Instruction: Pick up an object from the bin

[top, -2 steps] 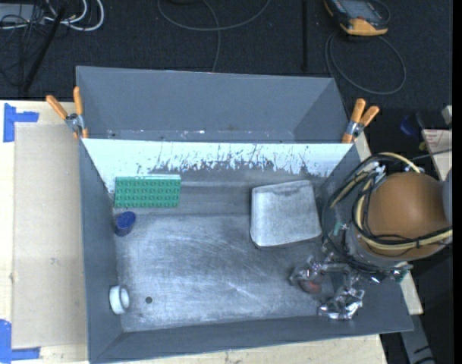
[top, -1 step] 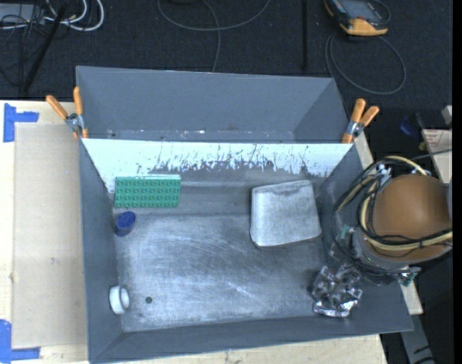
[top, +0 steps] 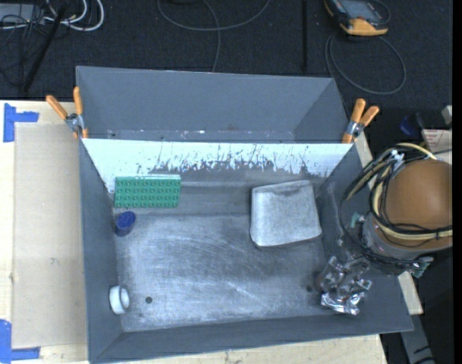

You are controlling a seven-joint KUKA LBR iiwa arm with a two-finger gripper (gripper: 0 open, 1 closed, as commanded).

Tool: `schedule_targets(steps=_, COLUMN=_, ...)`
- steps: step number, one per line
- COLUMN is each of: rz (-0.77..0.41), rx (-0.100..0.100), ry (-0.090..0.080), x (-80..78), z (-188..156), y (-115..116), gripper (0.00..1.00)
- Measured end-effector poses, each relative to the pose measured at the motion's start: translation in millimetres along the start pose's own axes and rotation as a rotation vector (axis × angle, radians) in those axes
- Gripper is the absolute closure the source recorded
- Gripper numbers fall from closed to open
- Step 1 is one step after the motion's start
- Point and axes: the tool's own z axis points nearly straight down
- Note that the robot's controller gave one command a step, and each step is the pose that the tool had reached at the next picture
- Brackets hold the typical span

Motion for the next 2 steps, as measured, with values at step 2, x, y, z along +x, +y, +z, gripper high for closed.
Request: schedule_targets(steps=2, rz=0.010, rx=-0.001, ry=0.001, x=-3.3, z=-53.0, y=0.3, gripper=1.00)
